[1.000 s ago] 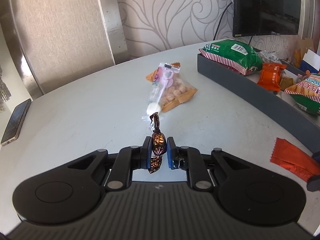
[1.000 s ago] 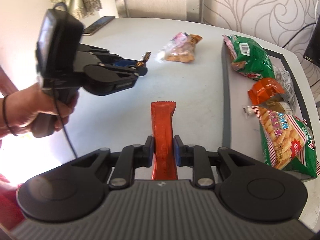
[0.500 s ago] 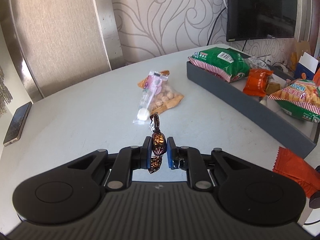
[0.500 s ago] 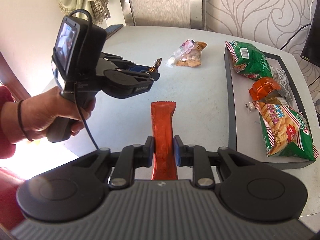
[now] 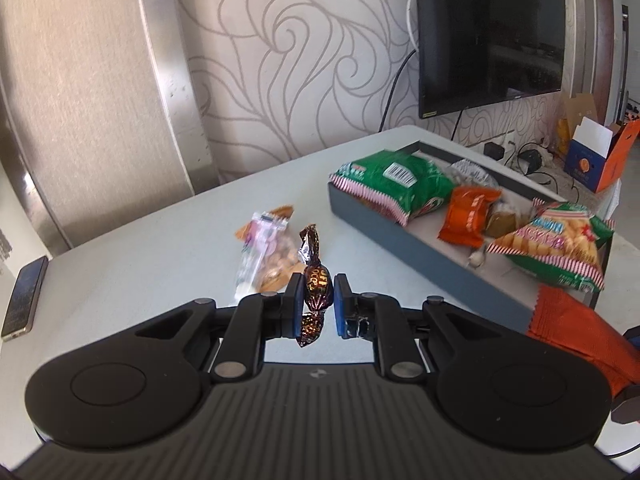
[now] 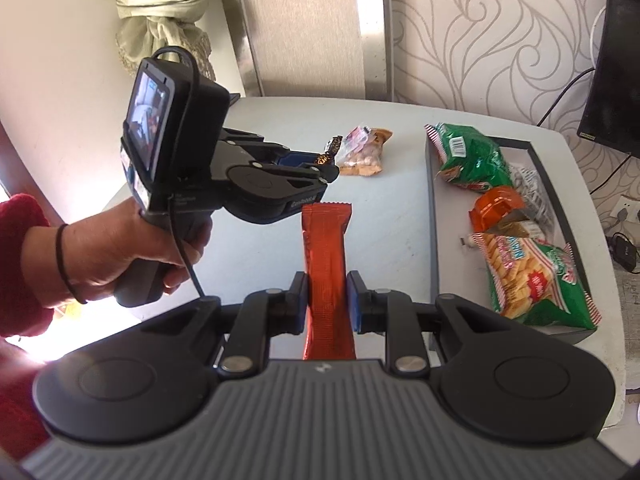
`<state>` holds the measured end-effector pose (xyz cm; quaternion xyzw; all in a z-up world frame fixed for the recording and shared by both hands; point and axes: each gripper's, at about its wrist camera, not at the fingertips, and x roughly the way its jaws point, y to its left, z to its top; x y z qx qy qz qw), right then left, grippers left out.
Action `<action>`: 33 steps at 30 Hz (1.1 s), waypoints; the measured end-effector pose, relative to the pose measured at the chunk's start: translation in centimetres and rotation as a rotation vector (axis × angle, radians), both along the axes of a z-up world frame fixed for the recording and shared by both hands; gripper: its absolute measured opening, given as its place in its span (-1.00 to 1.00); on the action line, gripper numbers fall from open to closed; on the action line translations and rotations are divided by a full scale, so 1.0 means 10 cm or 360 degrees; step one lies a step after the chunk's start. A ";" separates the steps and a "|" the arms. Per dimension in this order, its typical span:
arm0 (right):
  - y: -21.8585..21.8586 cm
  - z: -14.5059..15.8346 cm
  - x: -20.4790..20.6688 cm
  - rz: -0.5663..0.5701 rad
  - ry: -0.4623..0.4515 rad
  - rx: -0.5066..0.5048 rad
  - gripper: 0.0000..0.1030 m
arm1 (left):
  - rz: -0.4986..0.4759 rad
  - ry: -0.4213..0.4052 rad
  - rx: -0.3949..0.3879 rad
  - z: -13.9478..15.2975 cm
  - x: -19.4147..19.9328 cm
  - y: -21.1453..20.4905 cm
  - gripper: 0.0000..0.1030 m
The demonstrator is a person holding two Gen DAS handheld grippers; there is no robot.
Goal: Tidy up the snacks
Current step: 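Lift the chocolate candy and red bar and carry both over the box, then open the left tool to drop the chocolate candy into the box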
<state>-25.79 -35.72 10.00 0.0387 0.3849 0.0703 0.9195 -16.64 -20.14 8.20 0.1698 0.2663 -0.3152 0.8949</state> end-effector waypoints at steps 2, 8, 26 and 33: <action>-0.05 0.03 -0.03 -0.0023 -0.0013 -0.0001 -0.54 | -0.0029 -0.0009 -0.0014 0.04 -0.01 -0.08 -0.65; -0.25 0.14 -0.09 -0.0111 -0.0056 -0.0016 -0.54 | -0.0097 -0.0026 -0.0049 0.11 -0.04 -0.29 -0.65; -0.79 0.35 -0.18 -0.0293 -0.0124 -0.0074 -0.54 | -0.0294 -0.0027 -0.0046 0.02 -0.07 -1.17 -0.65; -0.90 0.31 -0.17 -0.0325 -0.0098 -0.0079 -0.54 | -0.0338 -0.0018 -0.0032 -0.10 -0.05 -1.44 -0.65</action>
